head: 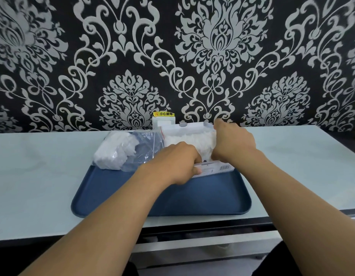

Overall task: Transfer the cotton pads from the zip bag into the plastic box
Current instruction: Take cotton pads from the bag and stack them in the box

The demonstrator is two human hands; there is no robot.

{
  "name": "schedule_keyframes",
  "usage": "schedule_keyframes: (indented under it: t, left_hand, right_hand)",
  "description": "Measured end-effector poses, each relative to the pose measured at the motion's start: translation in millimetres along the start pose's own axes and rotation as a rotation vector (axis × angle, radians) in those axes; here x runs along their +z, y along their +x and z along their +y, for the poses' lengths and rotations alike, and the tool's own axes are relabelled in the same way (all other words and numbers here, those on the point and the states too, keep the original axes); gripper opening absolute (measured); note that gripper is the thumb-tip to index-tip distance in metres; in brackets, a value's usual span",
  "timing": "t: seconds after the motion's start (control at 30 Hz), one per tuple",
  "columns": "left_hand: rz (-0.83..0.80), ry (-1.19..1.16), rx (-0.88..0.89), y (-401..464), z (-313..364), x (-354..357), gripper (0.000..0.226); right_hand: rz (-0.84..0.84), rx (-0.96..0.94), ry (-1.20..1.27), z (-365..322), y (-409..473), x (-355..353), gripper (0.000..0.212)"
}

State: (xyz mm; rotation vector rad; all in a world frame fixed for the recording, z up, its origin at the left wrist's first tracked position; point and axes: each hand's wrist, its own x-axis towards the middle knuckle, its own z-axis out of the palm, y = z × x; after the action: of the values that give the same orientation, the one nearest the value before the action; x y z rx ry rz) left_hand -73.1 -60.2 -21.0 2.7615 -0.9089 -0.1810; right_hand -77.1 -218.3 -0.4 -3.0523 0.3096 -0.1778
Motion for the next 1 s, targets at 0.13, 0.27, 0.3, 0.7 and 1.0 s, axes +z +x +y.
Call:
schedule_keyframes:
  t: [0.13,0.27,0.3,0.7,1.0]
  left_hand:
    - [0.037,-0.185,0.075,-10,-4,-12,0.019]
    - [0.469,-0.504,0.030,-34,-24,-50,0.011]
    - [0.595,-0.527,-0.018,-40,-35,-57,0.011]
    - [0.309,-0.626,-0.562,-72,-151,-35,0.038]
    - [0.187,-0.591,-0.505,-87,-163,-37,0.024]
  right_hand:
    - [-0.059,-0.058,0.321,2,0,-10,0.074]
    - [0.186,-0.228,0.647,-16,-18,-31,0.003]
    - [0.125,-0.272,0.706,-26,-24,-32,0.012]
    - [-0.426,-0.659,0.437,-121,-21,12,0.019]
    - [-0.137,-0.544,0.312,-145,-15,34,0.031]
